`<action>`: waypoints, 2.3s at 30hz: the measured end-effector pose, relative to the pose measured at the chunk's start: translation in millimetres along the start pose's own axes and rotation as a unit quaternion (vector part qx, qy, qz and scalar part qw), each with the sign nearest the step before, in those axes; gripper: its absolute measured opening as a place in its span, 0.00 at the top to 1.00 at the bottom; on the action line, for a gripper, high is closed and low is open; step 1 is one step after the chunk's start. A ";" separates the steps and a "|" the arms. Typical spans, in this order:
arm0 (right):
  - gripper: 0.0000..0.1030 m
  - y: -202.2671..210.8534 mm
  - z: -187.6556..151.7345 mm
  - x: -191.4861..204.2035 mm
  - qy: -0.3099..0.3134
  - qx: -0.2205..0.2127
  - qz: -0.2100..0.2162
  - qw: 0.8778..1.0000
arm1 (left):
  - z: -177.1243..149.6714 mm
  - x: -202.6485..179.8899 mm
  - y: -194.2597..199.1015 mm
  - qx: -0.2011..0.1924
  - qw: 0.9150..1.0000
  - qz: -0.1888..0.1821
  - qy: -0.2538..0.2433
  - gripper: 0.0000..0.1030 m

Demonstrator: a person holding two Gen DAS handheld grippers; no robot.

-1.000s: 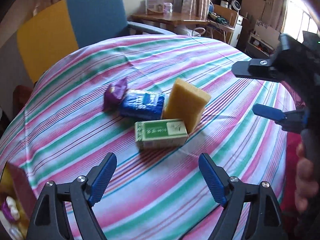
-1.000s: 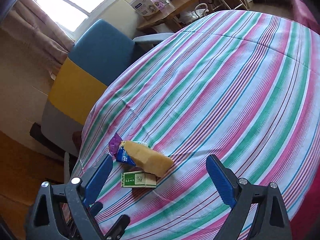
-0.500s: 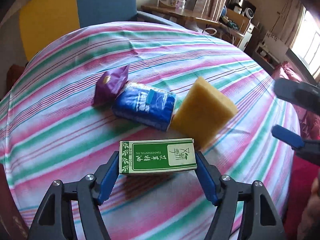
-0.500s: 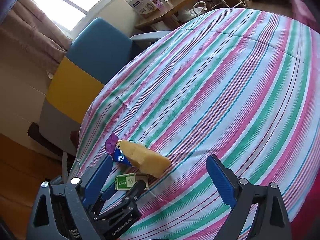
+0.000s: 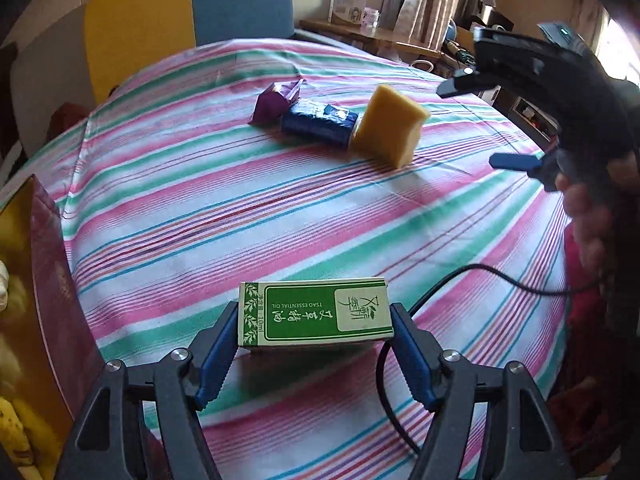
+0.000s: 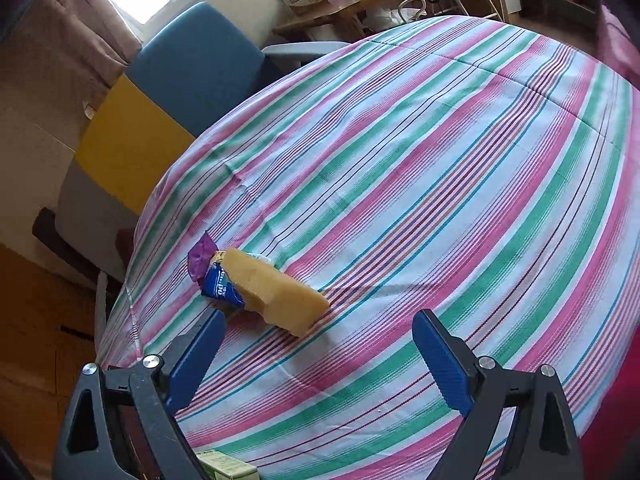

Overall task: Organize objects
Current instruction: 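Hold the green box with the left tool while the right tool grasps the purple packet, then carry the green box into the tin and open the left tool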

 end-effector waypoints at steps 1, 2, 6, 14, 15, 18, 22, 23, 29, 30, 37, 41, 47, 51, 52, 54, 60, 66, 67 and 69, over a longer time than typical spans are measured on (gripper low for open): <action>0.08 0.9 0.0 1.0 0.004 -0.002 -0.001 1.000 | -3.1 -0.9 1.8 -0.003 1.000 -0.001 -0.005 0.29; 0.09 2.6 -0.2 3.0 0.010 -0.006 0.000 1.000 | -4.9 -1.2 3.0 -0.009 1.000 -0.003 -0.006 0.29; 0.16 9.9 -6.8 28.6 0.074 -0.018 0.012 0.997 | -10.9 3.9 3.4 -0.024 0.999 -0.022 0.002 0.29; 0.22 -5.8 -13.7 106.3 0.227 0.023 0.011 0.974 | -13.9 7.6 3.8 -0.039 0.998 -0.037 0.009 0.29; 0.22 -9.4 -9.6 115.3 0.245 0.022 0.009 0.969 | -13.9 8.4 5.0 -0.038 0.998 -0.041 0.013 0.29; 0.22 -30.2 1.4 146.9 0.323 0.023 -0.015 0.946 | -16.0 8.6 9.5 -0.033 0.998 -0.055 0.015 0.29; 0.22 -67.9 7.9 175.0 0.428 0.044 -0.074 0.900 | -19.9 8.2 20.9 -0.033 0.996 -0.077 0.015 0.29; 0.22 -77.4 9.4 179.4 0.445 0.051 -0.080 0.891 | -21.0 7.9 24.0 -0.035 0.996 -0.082 0.014 0.29; 0.22 -133.1 9.5 208.7 0.522 0.093 -0.103 0.841 | -23.3 10.6 34.5 -0.030 0.993 -0.113 0.021 0.29; 0.22 -143.0 8.5 211.1 0.531 0.103 -0.110 0.834 | -23.8 11.0 35.6 -0.029 0.993 -0.116 0.022 0.29; 0.60 -170.7 -3.3 205.1 0.548 0.148 -0.140 0.811 | -23.3 11.9 47.3 -0.034 0.990 -0.134 0.033 0.29; 0.60 -150.4 -18.6 206.3 0.532 0.150 -0.091 0.828 | -22.8 11.5 61.7 -0.048 0.990 -0.130 0.030 0.29; 0.60 -115.8 -60.2 204.6 0.514 0.161 -0.030 0.842 | -29.4 16.1 85.6 -0.066 0.990 -0.123 0.034 0.29; 0.60 -96.1 -92.3 193.5 0.495 0.174 0.005 0.851 | -35.8 19.0 99.4 -0.076 0.990 -0.113 0.041 0.29; 0.60 -92.0 -101.3 188.2 0.493 0.177 0.009 0.852 | -37.3 20.2 102.1 -0.078 0.990 -0.110 0.043 0.29; 0.60 -83.9 -116.5 175.2 0.485 0.176 0.013 0.856 | -41.0 24.5 107.4 -0.080 0.990 -0.103 0.050 0.29; 0.61 -69.2 -125.3 150.9 0.459 0.144 0.023 0.876 | -44.6 36.4 120.2 -0.095 0.991 -0.063 0.065 0.29; 0.61 -68.9 -128.4 153.5 0.469 0.128 0.019 0.874 | -44.1 53.0 128.5 -0.107 0.991 0.001 0.086 0.29; 0.61 -68.6 -128.4 152.8 0.470 0.127 0.019 0.873 | -44.5 54.0 130.6 -0.109 0.990 0.010 0.088 0.29; 0.61 -65.1 -130.7 157.8 0.471 0.126 0.019 0.873 | -47.2 58.1 132.5 -0.108 0.990 0.027 0.090 0.29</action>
Point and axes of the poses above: each gripper's, at about its wrist camera, not at the fingertips, and y roughly against the way its jaws point, x to its left, z to its top, the point moved 3 cm from there along -y, roughly the way its jaws point, and after that the axes turned 4 degrees about y, right-handed, at the moved point
